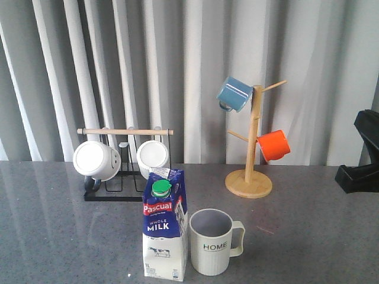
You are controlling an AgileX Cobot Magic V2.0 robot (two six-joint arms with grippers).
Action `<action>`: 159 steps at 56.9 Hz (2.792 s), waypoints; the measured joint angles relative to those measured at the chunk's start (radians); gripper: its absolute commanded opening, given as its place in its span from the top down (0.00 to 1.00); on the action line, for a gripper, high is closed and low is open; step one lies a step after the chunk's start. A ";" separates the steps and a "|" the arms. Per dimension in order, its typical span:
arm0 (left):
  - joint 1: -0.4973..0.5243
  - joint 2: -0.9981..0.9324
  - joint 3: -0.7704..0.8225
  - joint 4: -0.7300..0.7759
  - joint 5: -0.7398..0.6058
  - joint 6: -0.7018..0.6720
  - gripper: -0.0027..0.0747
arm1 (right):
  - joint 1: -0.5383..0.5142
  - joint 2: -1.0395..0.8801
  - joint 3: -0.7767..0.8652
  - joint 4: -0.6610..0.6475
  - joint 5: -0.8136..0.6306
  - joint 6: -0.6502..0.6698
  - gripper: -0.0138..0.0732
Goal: Place milk next to cup
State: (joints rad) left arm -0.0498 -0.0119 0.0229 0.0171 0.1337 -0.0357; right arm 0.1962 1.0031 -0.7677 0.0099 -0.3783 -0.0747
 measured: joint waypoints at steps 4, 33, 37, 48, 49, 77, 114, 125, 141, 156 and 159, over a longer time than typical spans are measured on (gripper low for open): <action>0.000 0.000 0.000 0.000 0.004 0.000 0.97 | 0.000 0.000 0.000 0.000 0.000 0.000 0.85; 0.000 0.000 0.000 0.000 0.006 0.000 0.97 | 0.000 0.000 0.000 0.000 0.000 0.000 0.85; 0.000 0.000 0.000 0.000 0.006 0.000 0.97 | 0.000 0.000 0.000 0.000 0.000 0.000 0.85; 0.000 0.000 0.000 0.000 0.006 0.000 0.97 | 0.000 0.000 0.000 -0.001 0.001 -0.001 0.85; 0.000 0.000 0.000 0.000 0.006 0.000 0.97 | 0.000 0.000 0.002 -0.001 0.001 -0.005 0.85; 0.000 0.000 0.000 0.000 0.007 0.000 0.97 | -0.088 -0.550 0.584 0.018 0.108 -0.025 0.85; 0.000 0.000 0.000 0.000 0.007 0.000 0.97 | -0.186 -1.012 0.796 -0.025 0.378 0.055 0.85; 0.000 0.000 0.000 0.000 0.007 0.000 0.97 | -0.186 -1.012 0.796 -0.017 0.425 0.056 0.85; 0.000 0.000 0.000 0.000 0.007 0.000 0.97 | -0.186 -1.012 0.796 -0.010 0.433 0.056 0.85; 0.000 0.000 0.000 0.000 0.007 0.000 0.97 | -0.186 -1.012 0.796 -0.010 0.433 0.056 0.85; 0.000 0.000 0.000 0.000 0.007 0.000 0.97 | -0.186 -1.012 0.796 -0.010 0.433 0.056 0.85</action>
State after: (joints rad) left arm -0.0498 -0.0119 0.0229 0.0171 0.1403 -0.0361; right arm 0.0106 -0.0087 0.0280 0.0000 0.0550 -0.0190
